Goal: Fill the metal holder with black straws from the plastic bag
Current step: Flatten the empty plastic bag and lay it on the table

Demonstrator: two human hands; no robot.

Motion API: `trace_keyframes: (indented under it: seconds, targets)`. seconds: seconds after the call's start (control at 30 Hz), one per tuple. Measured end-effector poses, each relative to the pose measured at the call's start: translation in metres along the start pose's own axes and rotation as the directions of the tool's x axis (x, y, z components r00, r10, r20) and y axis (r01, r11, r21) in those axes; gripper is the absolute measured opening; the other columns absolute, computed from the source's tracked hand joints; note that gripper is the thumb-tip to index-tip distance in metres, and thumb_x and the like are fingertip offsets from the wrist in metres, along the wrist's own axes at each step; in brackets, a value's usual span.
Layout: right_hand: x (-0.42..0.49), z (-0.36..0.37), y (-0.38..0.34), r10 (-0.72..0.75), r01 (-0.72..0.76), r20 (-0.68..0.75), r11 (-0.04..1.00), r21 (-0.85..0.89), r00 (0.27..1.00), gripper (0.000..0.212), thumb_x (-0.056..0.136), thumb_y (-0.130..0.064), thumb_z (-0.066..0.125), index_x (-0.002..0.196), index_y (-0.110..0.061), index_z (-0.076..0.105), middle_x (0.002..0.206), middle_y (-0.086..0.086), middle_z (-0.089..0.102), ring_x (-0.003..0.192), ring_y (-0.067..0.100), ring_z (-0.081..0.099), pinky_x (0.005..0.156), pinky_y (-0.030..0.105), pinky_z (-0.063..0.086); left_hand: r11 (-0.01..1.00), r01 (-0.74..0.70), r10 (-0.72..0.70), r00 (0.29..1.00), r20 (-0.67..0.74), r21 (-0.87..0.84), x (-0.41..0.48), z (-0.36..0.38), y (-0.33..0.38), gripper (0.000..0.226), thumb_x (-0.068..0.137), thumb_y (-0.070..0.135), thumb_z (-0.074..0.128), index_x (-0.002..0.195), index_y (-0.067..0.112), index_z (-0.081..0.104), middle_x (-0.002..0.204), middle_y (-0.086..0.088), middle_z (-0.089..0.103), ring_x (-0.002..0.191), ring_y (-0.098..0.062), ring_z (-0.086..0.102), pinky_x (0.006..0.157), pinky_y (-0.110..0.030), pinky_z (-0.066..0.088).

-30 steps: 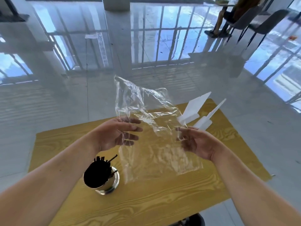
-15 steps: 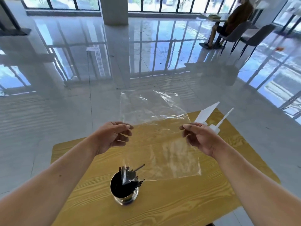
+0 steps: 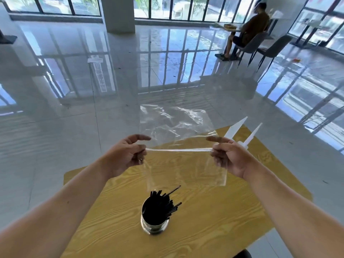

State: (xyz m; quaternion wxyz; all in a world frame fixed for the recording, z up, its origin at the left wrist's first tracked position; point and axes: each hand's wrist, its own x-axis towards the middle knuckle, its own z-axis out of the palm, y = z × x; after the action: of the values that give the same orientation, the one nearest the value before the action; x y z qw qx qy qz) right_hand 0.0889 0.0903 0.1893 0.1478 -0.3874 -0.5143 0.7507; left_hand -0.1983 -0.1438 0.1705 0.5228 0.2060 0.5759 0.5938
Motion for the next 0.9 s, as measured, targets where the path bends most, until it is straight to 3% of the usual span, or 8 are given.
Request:
trace_keyframes:
  seconds: [0.13,0.27,0.37,0.47,0.63,0.8,0.9]
  targets:
    - [-0.007,0.005,0.003,0.001,-0.001,-0.002,0.999,0.042,1.0,0.048,0.107,0.004,0.051,0.082,-0.017,0.087,0.065,0.014,0.071,0.046,0.016,0.059,0.044,0.025,0.048,0.999,-0.016,0.015,1.0,-0.027,-0.045,-0.002,0.0,0.002,0.044,0.105,-0.004,0.053,0.082,0.02,0.083,0.065,-0.004,0.063,0.049,-0.011,0.055,0.053,-0.029,0.057]
    - [-0.015,0.01,0.004,-0.04,0.04,0.017,0.999,0.008,0.999,0.061,0.107,0.008,0.045,0.065,-0.019,0.078,0.064,0.014,0.07,0.043,0.017,0.057,0.042,0.026,0.047,0.999,-0.031,0.03,0.999,-0.023,-0.035,-0.007,0.0,0.004,0.061,0.105,-0.009,0.046,0.059,0.021,0.073,0.066,-0.003,0.061,0.049,-0.011,0.056,0.061,-0.031,0.061]
    - [-0.021,0.011,0.003,-0.082,0.084,0.034,0.994,-0.067,0.996,0.061,0.106,0.009,0.046,0.063,-0.02,0.078,0.069,0.013,0.074,0.043,0.016,0.059,0.041,0.025,0.048,0.997,-0.044,0.047,0.998,-0.039,0.063,-0.014,-0.002,0.007,0.06,0.105,-0.008,0.043,0.065,0.021,0.078,0.07,-0.005,0.069,0.059,-0.014,0.069,0.07,-0.033,0.062]
    - [-0.025,0.008,0.0,-0.097,0.102,0.039,0.982,-0.162,0.995,0.06,0.105,0.011,0.045,0.068,-0.02,0.08,0.078,0.013,0.078,0.048,0.017,0.063,0.047,0.028,0.053,0.984,-0.059,0.065,0.998,-0.028,0.166,-0.025,0.001,0.014,0.045,0.106,-0.002,0.049,0.083,0.018,0.083,0.086,-0.008,0.078,0.076,-0.017,0.077,0.083,-0.039,0.057]
    - [-0.031,-0.005,-0.01,-0.103,0.114,0.063,0.967,-0.226,0.993,0.053,0.103,0.013,0.043,0.09,-0.012,0.087,0.1,0.013,0.082,0.062,0.02,0.071,0.064,0.031,0.061,0.967,-0.054,0.055,0.998,0.005,0.247,-0.037,0.011,0.026,0.034,0.107,-0.005,0.044,0.11,0.007,0.075,0.113,-0.006,0.082,0.092,-0.021,0.078,0.082,-0.037,0.056]
    - [-0.032,-0.026,-0.014,-0.092,0.107,0.091,0.98,-0.171,0.992,0.046,0.095,-0.004,0.041,0.109,-0.006,0.086,0.121,0.015,0.08,0.081,0.026,0.077,0.075,0.035,0.06,0.984,-0.071,0.068,0.997,0.022,0.163,-0.038,0.03,0.029,0.021,0.108,0.013,0.05,0.113,0.005,0.069,0.124,-0.014,0.077,0.105,-0.035,0.073,0.086,-0.043,0.055]
    - [-0.027,-0.041,-0.013,-0.07,0.082,0.093,0.988,-0.132,0.993,0.048,0.095,-0.021,0.042,0.111,-0.006,0.085,0.122,0.01,0.08,0.084,0.026,0.077,0.075,0.037,0.061,0.98,-0.068,0.063,0.997,0.034,0.188,-0.03,0.043,0.025,0.026,0.106,0.028,0.052,0.107,0.011,0.071,0.131,-0.007,0.075,0.107,-0.033,0.072,0.097,-0.049,0.052]
